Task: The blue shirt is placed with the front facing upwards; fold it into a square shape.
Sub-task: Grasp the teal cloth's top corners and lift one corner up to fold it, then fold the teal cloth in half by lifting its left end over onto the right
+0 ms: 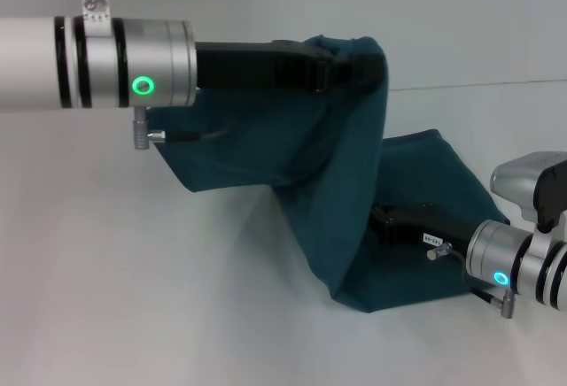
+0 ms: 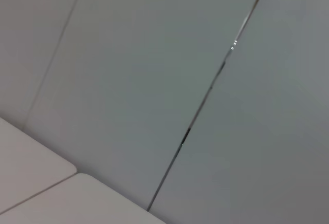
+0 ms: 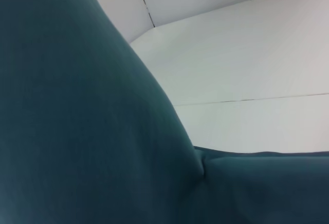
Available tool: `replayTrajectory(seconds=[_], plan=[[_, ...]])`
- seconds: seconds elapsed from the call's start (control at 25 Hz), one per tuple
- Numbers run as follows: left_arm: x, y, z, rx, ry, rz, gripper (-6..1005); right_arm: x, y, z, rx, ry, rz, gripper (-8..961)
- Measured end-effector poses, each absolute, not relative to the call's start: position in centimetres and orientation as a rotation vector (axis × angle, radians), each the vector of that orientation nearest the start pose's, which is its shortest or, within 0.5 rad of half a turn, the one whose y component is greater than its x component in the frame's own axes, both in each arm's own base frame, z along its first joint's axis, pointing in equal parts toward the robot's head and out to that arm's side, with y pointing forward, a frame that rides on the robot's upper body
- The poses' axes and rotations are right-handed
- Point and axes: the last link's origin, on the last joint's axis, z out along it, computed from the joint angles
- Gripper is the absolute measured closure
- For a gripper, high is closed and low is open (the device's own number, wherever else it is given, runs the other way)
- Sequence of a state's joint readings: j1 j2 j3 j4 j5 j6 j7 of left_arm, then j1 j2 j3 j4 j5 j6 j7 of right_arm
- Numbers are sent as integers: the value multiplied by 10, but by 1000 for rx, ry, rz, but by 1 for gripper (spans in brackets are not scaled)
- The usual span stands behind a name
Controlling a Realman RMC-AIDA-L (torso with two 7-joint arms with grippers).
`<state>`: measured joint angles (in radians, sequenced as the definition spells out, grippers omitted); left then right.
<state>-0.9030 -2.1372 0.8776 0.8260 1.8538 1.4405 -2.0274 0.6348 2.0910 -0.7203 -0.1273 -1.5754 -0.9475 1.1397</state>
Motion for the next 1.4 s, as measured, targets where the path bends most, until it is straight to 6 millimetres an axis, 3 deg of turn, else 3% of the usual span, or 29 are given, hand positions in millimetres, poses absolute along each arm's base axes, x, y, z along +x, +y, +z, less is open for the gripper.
replayTrajectory(seconds=[0.52, 0.8, 1.4], plan=[[-44, 400, -25, -2939, -735, -887, 961, 309, 353, -66, -2169, 1070, 662, 948], [-45, 400, -33, -2943, -763, -869, 961, 316, 350, -61, -2136, 1086, 665, 948], [-44, 400, -51, -2954, -796, -820, 962, 312, 349, -63, -2157, 1074, 685, 945]])
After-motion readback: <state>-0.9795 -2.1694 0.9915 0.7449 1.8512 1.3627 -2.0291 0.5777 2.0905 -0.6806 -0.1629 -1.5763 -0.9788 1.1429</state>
